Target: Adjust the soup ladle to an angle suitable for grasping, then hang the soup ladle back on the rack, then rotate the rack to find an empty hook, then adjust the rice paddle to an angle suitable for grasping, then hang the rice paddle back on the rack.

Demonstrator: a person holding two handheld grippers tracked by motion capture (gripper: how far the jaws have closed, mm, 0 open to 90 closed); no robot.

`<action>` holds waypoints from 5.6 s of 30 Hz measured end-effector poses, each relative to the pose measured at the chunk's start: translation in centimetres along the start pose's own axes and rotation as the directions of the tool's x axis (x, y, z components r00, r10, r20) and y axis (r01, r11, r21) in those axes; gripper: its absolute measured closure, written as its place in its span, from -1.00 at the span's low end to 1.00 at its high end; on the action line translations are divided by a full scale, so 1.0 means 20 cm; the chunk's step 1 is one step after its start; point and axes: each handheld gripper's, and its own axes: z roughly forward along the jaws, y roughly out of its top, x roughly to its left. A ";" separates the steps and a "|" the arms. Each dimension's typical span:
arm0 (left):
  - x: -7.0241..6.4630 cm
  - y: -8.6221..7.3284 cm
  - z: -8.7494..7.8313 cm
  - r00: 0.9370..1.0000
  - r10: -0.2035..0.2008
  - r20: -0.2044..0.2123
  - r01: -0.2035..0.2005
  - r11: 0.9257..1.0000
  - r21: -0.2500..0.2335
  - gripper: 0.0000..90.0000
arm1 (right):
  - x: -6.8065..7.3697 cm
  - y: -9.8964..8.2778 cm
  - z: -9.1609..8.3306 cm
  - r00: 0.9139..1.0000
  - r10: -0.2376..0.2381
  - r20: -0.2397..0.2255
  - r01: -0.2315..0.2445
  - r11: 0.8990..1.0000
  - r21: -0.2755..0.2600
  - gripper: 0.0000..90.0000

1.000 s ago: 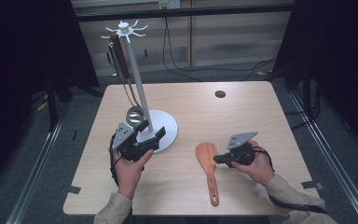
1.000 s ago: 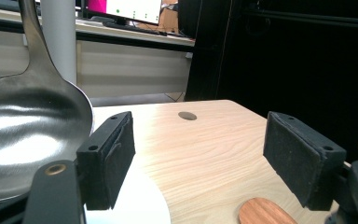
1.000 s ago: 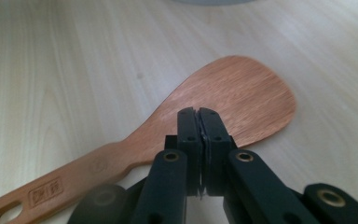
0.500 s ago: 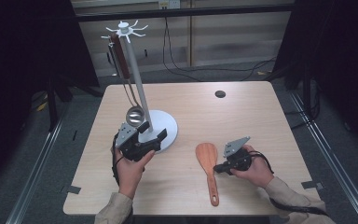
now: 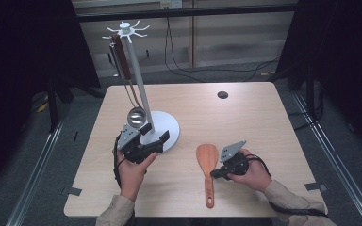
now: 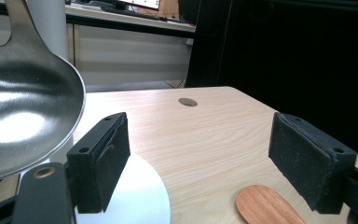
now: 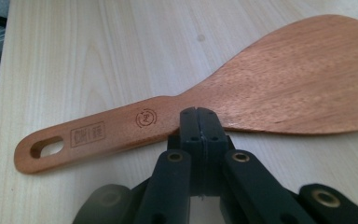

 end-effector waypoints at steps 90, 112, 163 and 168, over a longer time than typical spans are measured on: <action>0.01 -0.04 -0.07 0.999 -0.013 -0.035 0.014 1.000 0.023 -0.55 | -0.01 0.17 0.15 0.970 -0.230 -0.077 0.230 0.973 -0.002 0.33; 0.01 -0.06 -0.07 0.999 -0.003 -0.032 0.005 0.999 0.045 -0.55 | -0.06 0.24 0.22 0.995 -0.068 0.075 0.068 0.998 0.008 0.30; -0.42 -0.13 0.29 0.966 -0.124 0.227 0.092 0.985 0.144 0.54 | -0.03 0.34 -0.23 0.939 0.284 0.196 -0.112 0.787 -0.606 0.48; -0.43 -0.12 0.30 0.961 -0.165 0.223 0.130 0.978 0.164 0.78 | -0.02 0.35 -0.23 0.937 0.278 0.213 -0.099 0.793 -0.601 0.48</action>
